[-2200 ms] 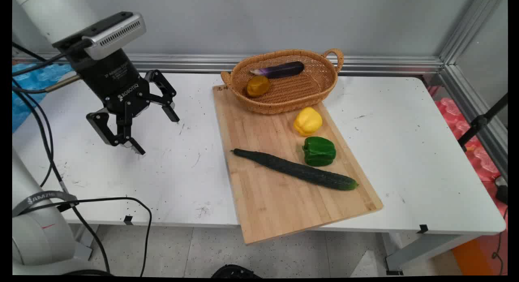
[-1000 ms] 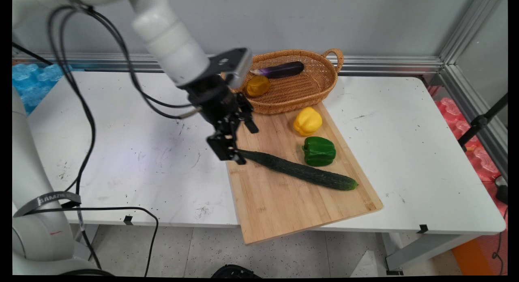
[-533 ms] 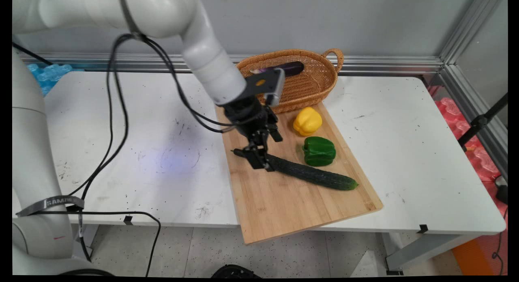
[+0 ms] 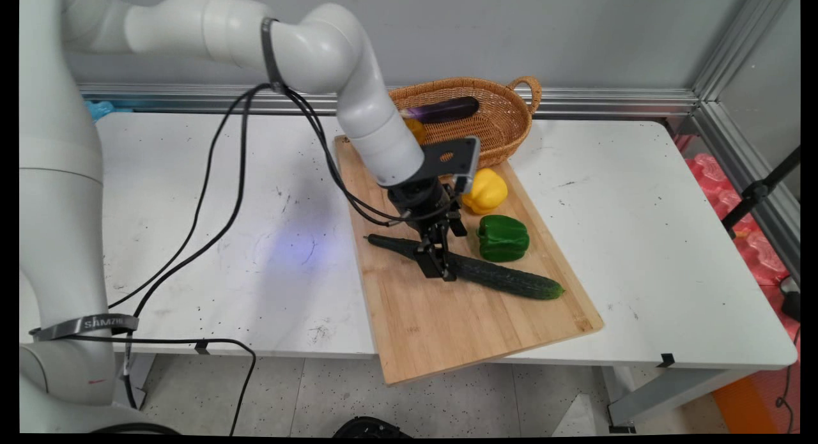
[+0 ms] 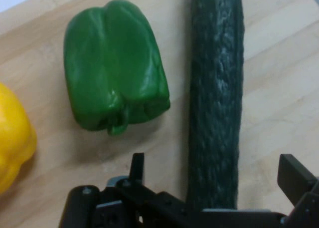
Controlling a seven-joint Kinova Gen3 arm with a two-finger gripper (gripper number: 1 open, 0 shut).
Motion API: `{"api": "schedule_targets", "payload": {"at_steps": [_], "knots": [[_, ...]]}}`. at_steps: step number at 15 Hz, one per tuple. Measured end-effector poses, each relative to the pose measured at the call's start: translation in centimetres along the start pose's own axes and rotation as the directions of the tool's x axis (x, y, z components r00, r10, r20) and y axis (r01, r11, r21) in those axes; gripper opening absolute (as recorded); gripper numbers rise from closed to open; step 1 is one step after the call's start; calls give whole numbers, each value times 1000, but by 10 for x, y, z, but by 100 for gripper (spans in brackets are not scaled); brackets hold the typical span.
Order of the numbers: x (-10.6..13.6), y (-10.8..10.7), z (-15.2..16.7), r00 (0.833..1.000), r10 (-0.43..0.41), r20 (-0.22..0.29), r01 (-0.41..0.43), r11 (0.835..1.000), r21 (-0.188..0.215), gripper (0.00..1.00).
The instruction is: Pick up the cucumber from the cutting board, then place the picked object in the vegetable basket
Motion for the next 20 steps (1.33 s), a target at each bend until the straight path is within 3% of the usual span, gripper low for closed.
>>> {"api": "schedule_targets", "payload": {"at_steps": [2, 3, 11, 16, 20], "knots": [[2, -3, 10, 1000, 12, 7, -12, 1000, -5, 100], [3, -4, 14, 1000, 17, 8, -17, 1000, -7, 0], [9, -4, 10, 998, 66, 6, -66, 997, -25, 0], [15, 8, -33, 997, 81, -12, -81, 996, -32, 0], [21, 16, -75, 999, 36, -27, -36, 999, -15, 0]]}}
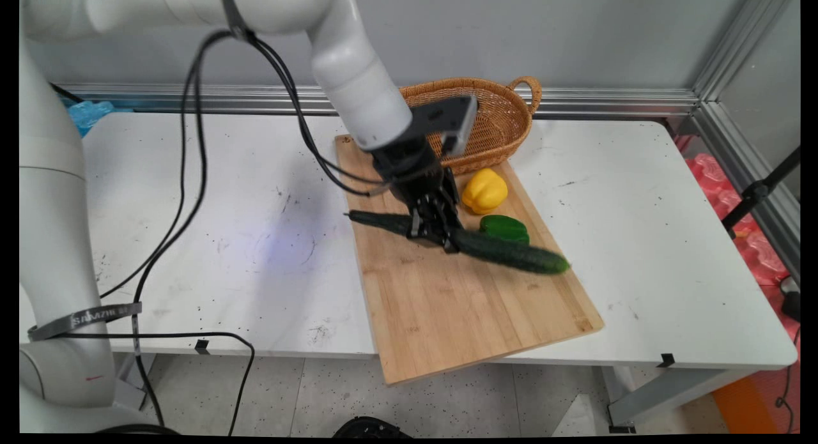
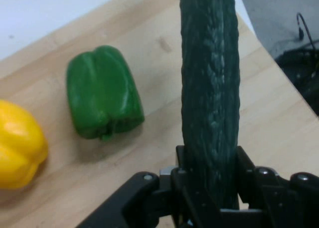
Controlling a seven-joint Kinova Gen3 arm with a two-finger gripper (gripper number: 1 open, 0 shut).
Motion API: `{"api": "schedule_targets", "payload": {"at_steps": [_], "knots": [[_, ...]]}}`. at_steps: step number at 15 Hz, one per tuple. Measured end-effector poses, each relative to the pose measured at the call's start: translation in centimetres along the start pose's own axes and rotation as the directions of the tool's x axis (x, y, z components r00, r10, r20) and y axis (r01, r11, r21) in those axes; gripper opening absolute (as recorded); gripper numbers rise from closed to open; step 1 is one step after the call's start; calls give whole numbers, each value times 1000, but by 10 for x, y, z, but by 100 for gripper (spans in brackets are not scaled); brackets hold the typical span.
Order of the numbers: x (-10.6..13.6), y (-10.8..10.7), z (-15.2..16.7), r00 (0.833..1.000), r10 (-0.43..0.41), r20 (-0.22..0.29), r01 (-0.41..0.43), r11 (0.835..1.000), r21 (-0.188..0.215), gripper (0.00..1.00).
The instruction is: Place the picked object in the vegetable basket
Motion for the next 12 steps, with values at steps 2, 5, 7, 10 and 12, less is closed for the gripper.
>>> {"api": "schedule_targets", "payload": {"at_steps": [2, 5, 7, 10, 12], "knots": [[3, 2, -24, 999, -46, -10, 46, 999, 24, 0], [3, 1, -54, 991, -130, -24, 131, 989, 68, 0], [3, -4, -70, 982, -186, -34, 188, 977, 103, 0], [0, -14, -89, 960, -274, -54, 279, 946, 163, 0], [-1, -23, -98, 942, -327, -68, 334, 921, 200, 0]]}}
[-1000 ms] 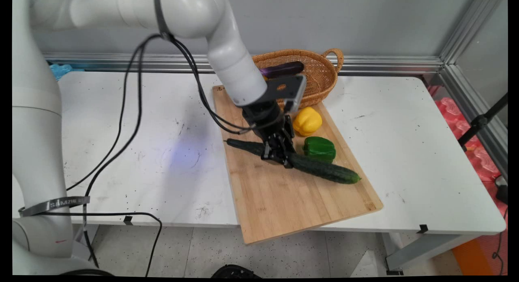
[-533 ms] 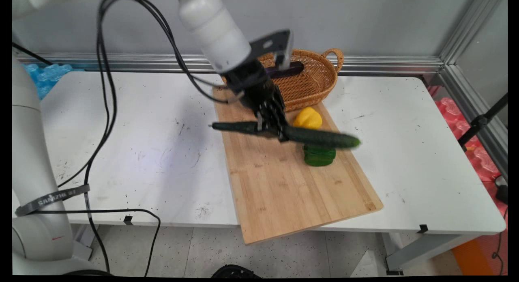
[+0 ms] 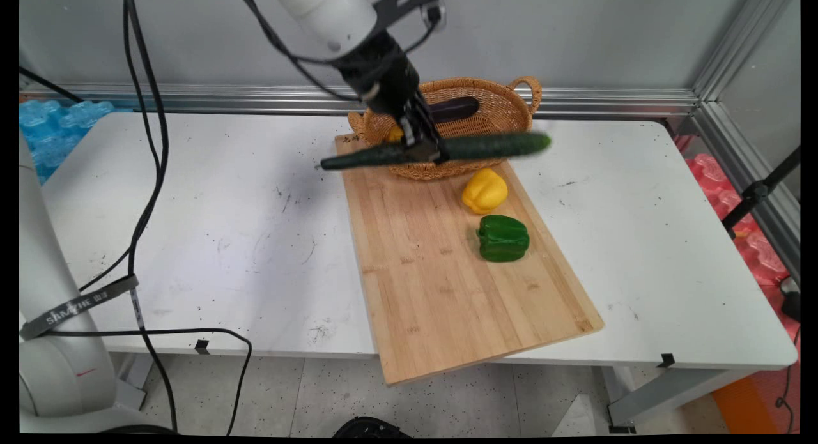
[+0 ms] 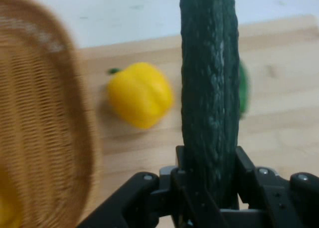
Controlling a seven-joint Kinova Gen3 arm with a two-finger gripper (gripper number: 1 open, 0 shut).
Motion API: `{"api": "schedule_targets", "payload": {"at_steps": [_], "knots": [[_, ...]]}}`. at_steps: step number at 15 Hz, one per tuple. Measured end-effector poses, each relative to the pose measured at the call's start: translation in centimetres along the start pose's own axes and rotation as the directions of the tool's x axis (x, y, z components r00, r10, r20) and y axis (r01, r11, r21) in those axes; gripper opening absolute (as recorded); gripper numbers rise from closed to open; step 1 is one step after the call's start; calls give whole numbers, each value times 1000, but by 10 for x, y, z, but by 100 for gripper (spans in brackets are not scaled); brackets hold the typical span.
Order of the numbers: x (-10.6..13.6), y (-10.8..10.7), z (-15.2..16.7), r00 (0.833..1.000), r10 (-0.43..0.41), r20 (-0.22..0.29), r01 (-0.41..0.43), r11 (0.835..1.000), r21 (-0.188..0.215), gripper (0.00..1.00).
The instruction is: Place the picked object in the vegetable basket
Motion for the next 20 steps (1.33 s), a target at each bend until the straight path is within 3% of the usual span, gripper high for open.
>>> {"api": "schedule_targets", "payload": {"at_steps": [3, 6, 9, 12, 16, 20], "knots": [[4, -15, -6, 997, -80, -10, 80, 995, 57, 0], [10, -35, -8, 984, -175, -26, 177, 976, 125, 0], [16, -55, -2, 966, -255, -41, 258, 949, 183, 0], [25, -78, 12, 941, -334, -56, 337, 910, 242, 0], [34, -100, 38, 916, -398, -48, 394, 872, 290, 0], [41, -115, 71, 894, -448, -19, 430, 845, 317, 0]]}}
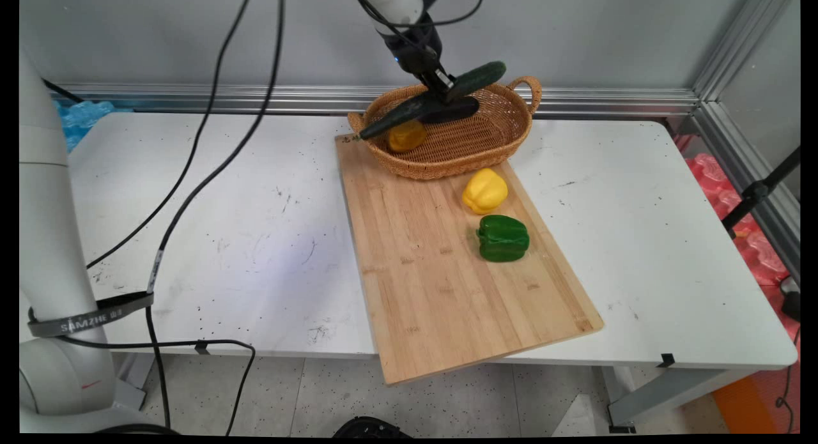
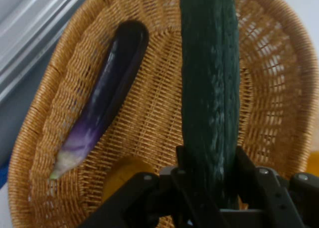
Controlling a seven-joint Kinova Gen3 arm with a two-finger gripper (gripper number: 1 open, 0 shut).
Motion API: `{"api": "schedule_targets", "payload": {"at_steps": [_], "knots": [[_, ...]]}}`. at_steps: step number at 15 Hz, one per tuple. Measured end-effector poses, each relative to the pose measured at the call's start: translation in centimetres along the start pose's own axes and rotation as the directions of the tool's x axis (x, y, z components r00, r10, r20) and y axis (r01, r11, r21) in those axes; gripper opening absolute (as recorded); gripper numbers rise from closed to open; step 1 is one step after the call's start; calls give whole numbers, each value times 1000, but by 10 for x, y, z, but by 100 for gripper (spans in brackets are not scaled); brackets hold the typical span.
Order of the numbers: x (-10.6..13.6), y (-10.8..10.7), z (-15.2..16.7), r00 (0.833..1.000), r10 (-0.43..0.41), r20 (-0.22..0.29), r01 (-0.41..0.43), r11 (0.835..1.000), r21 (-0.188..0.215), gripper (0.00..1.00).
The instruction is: Place the picked object in the vegetable basket
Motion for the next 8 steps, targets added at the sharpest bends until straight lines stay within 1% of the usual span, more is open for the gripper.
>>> {"api": "schedule_targets", "payload": {"at_steps": [3, 6, 8], "knots": [[8, 2, 27, 999, -26, 39, 26, 1000, 13, 0], [14, 4, 45, 997, -40, 65, 39, 999, 17, 0], [19, 6, 63, 994, -50, 93, 49, 999, 19, 0]]}}
